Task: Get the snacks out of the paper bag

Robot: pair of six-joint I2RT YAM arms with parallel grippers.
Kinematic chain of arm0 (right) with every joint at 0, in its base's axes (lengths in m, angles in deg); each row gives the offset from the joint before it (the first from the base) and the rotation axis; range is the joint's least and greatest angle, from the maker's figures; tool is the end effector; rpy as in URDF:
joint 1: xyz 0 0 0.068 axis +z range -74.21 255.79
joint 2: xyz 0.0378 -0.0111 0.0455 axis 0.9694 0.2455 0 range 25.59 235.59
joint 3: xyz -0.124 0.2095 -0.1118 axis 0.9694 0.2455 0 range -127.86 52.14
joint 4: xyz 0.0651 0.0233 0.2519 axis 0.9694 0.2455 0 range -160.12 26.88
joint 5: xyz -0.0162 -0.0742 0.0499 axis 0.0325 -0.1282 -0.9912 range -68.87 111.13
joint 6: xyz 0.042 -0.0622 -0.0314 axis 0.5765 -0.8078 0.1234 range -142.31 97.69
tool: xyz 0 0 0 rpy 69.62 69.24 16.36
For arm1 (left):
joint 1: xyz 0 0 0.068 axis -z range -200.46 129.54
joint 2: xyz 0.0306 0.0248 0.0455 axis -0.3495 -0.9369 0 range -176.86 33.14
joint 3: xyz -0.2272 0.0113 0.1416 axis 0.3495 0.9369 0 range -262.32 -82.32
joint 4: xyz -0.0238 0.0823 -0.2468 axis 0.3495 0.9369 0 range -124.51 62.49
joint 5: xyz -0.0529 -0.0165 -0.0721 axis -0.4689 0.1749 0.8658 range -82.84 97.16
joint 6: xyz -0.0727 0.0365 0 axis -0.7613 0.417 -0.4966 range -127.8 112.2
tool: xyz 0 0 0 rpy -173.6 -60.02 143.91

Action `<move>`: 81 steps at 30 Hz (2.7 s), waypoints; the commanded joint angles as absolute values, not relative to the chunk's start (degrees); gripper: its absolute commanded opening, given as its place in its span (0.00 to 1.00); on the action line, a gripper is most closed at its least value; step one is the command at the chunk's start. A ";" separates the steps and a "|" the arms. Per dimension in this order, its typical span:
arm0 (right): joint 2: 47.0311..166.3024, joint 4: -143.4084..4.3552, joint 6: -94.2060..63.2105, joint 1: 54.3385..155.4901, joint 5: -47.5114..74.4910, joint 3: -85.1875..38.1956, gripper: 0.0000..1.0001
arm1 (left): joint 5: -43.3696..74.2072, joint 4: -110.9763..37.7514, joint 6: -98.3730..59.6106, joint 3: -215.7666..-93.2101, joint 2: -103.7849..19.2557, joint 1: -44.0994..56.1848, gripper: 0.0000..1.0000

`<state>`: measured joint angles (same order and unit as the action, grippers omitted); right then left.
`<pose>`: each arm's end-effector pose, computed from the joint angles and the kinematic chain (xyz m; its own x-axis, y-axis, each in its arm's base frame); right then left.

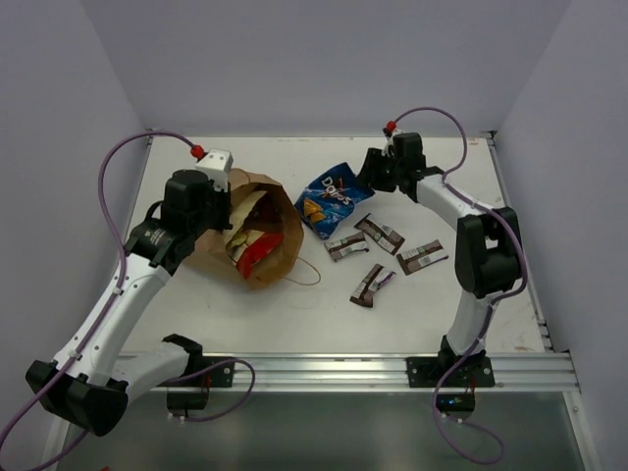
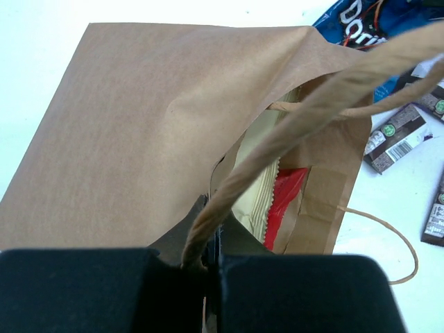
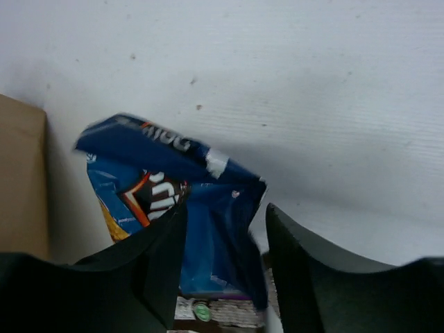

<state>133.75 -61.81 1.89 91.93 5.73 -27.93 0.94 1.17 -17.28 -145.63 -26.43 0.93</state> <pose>0.4359 0.1457 0.2129 -0.7141 0.2049 -0.6694 -0.1980 0.8581 0.4738 0.2370 -0.0847 0.3364 -0.5315 0.0323 -0.8465 0.1920 0.9779 -0.0833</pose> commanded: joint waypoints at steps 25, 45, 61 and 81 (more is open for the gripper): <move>105.47 -77.86 -21.79 125.70 8.57 -10.16 0.79 | 6.89 5.13 -17.38 -154.30 -25.39 0.37 0.00; 127.18 -83.91 -26.00 127.56 22.00 -25.55 0.81 | 12.69 7.33 -18.52 -157.02 -24.08 0.46 0.00; 128.60 -101.05 -31.27 127.29 36.16 -18.00 0.81 | 14.80 10.67 -17.82 -158.34 -23.81 0.46 0.00; 133.95 -100.09 -34.62 127.38 30.89 -24.15 0.72 | 17.62 11.28 -16.15 -158.08 -24.78 0.46 0.00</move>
<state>132.81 -98.37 -33.14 127.84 31.81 -20.72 14.51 11.71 -17.15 -155.83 -25.47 0.56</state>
